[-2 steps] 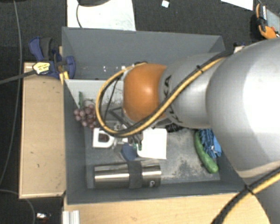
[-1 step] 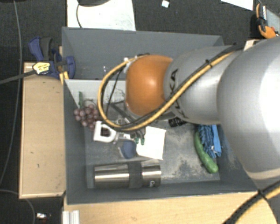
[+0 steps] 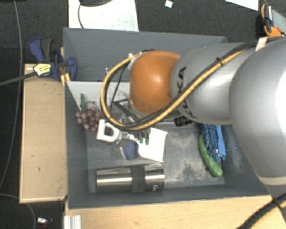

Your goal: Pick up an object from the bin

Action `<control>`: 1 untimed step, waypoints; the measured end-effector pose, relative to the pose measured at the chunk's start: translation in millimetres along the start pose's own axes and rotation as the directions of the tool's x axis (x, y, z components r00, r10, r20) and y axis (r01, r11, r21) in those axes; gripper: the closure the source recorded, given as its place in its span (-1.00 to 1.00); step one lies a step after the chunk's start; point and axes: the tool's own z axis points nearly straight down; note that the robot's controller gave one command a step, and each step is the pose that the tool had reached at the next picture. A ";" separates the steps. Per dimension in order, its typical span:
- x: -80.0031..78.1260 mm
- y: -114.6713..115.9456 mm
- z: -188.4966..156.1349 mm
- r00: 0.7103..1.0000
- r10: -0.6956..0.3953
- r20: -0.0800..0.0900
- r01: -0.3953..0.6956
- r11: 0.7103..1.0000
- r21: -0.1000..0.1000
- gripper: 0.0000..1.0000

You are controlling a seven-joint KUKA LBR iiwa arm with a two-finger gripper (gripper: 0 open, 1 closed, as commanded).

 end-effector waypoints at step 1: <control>-0.4 0.2 -9.0 1.000 0.001 0.001 -0.001 1.000 -0.001 1.00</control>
Offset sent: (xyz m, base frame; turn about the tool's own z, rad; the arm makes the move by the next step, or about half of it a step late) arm 0.0002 0.0002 0.0096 0.0011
